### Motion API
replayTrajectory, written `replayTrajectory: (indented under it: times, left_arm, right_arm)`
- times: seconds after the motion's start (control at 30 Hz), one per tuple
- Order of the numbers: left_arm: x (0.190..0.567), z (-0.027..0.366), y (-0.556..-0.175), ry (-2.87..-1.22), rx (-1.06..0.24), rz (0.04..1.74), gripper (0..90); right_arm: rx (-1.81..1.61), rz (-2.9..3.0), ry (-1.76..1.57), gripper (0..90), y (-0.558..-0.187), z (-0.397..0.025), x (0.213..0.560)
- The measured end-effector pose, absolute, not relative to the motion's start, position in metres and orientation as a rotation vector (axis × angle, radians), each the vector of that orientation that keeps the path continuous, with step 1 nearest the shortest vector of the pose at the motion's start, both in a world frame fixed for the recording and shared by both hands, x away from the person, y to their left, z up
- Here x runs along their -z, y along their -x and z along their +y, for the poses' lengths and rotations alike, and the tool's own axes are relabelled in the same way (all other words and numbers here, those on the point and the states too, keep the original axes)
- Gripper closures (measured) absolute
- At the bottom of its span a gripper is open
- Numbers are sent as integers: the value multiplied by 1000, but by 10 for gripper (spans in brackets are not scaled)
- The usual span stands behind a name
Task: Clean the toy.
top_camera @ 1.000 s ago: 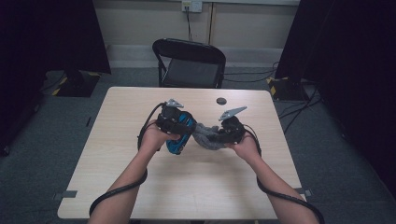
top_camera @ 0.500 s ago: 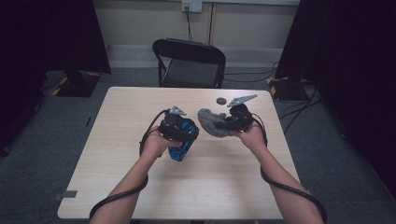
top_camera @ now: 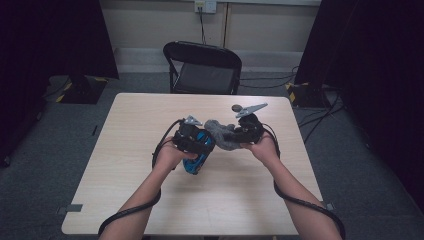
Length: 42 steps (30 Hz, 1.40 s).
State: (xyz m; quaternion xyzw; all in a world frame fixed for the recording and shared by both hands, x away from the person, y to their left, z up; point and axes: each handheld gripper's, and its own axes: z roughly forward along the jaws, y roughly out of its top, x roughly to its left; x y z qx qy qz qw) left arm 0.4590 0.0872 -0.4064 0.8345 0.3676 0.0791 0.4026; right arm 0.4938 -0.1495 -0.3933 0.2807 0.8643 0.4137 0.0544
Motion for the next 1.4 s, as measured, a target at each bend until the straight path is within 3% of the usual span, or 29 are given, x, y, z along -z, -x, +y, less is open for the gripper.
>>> replayTrajectory:
  times: [0.73,1.4]
  left_arm:
    - [399,80,-465,-2093,-201,926,255]
    - [384,81,-471,-2054,-229,942,256]
  right_arm:
    - [-1302,2661,-866,764,-484,-146,417]
    - [-1335,2766,-823,763,-469,-117,446]
